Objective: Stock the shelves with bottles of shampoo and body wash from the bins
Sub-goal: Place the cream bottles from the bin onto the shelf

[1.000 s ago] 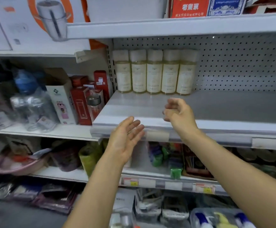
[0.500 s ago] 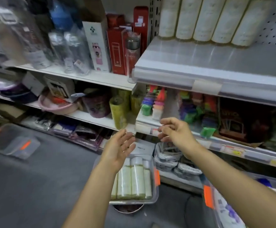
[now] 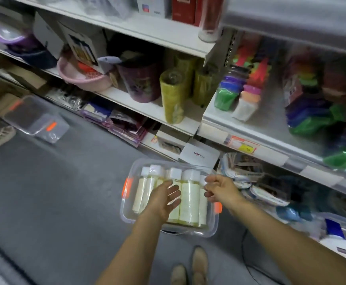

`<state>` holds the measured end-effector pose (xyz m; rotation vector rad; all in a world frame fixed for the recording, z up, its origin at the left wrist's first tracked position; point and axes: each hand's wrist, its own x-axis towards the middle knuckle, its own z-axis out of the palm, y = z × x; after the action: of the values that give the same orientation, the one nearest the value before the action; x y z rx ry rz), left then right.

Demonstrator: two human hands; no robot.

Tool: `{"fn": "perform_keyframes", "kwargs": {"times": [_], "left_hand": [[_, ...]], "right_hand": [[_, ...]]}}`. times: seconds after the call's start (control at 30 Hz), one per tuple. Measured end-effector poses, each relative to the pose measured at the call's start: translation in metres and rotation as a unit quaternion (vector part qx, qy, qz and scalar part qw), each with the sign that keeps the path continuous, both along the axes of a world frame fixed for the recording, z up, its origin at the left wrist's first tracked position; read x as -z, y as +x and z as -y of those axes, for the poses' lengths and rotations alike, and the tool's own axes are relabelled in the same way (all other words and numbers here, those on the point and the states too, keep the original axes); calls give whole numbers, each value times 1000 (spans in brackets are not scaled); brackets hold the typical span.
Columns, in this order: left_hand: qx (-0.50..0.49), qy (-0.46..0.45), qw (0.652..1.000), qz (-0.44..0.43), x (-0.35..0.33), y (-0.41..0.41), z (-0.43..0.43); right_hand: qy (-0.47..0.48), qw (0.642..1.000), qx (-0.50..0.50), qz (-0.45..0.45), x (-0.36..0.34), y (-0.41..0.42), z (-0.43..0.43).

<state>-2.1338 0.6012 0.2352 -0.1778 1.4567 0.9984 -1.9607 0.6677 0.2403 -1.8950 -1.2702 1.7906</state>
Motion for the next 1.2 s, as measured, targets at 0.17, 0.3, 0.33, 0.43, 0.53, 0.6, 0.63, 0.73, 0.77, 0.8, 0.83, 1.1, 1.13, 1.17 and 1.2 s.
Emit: {"fn": "perform_keyframes", "kwargs": {"times": [0.17, 0.3, 0.33, 0.43, 0.53, 0.6, 0.63, 0.73, 0.77, 0.8, 0.83, 1.1, 1.13, 1.17, 1.2], "left_hand": [[29, -49, 998, -2, 58, 8, 0], [88, -76, 993, -21, 94, 19, -1], [107, -79, 991, -22, 101, 22, -2], [145, -78, 986, -19, 116, 30, -3], [162, -79, 983, -31, 122, 39, -5], [190, -82, 976, -68, 130, 42, -5], [200, -82, 972, -88, 132, 42, -5], [216, -86, 965, -118, 141, 41, -4], [221, -87, 965, -115, 142, 41, -4], [225, -89, 964, -112, 142, 40, -4], [227, -91, 964, -107, 144, 39, -4], [244, -65, 964, -86, 156, 28, 3], [240, -63, 965, -84, 157, 26, 3], [234, -61, 967, -80, 159, 25, 3], [231, -59, 968, -77, 163, 25, 3]], "right_hand": [[-65, 997, -6, 41, 76, -4, -1], [-105, 992, -18, 64, 121, -8, 5], [-108, 991, -24, 71, 131, -9, 7], [-110, 989, -41, 90, 149, -11, 12], [-114, 988, -44, 91, 159, -8, 16], [-111, 988, -50, 90, 163, -5, 18], [-111, 989, -50, 89, 166, -4, 19], [-123, 990, -24, 68, 172, -1, 21], [-126, 990, -15, 61, 175, -1, 22], [-129, 990, -6, 56, 178, -1, 23], [-129, 990, -2, 49, 182, -1, 24], [-103, 994, -3, 23, 208, -17, 37], [-99, 995, -5, 30, 205, -19, 36], [-94, 995, -6, 39, 203, -21, 35], [-95, 994, -6, 48, 201, -22, 34]]}}
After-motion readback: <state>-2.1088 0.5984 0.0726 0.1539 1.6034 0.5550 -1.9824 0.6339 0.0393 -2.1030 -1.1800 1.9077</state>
